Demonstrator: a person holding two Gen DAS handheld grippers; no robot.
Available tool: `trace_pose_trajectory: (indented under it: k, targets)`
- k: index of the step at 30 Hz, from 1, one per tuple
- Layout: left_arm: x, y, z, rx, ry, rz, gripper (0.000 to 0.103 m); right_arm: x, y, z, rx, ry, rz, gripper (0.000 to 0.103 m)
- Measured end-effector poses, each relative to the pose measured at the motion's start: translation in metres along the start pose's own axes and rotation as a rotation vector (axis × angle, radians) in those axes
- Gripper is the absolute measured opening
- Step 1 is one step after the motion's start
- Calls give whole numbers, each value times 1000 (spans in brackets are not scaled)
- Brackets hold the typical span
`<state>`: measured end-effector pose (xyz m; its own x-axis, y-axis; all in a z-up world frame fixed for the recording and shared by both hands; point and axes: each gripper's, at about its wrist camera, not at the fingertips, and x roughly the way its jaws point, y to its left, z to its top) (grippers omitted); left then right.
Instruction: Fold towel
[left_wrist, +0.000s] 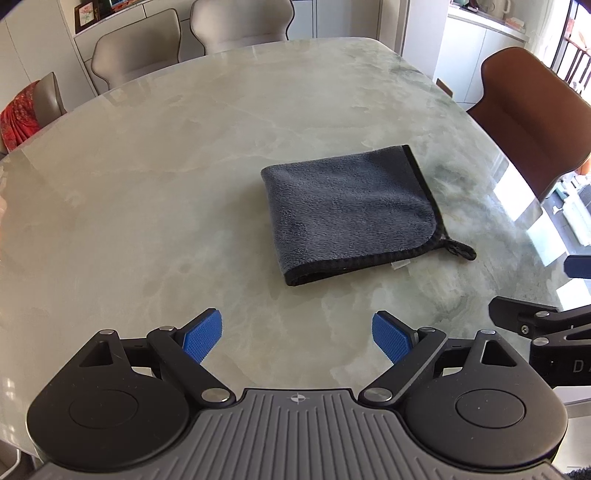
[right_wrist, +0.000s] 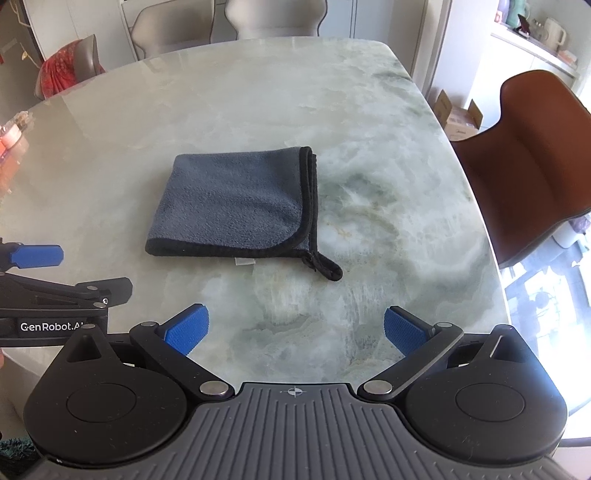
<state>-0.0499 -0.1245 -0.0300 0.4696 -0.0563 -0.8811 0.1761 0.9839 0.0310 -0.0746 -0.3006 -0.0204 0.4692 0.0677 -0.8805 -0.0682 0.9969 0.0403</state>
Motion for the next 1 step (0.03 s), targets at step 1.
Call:
trace_pose_trajectory:
  k: [1]
  targets:
    - [0, -1, 0, 1, 0, 0, 92, 0, 0, 0, 0, 2, -2, 102]
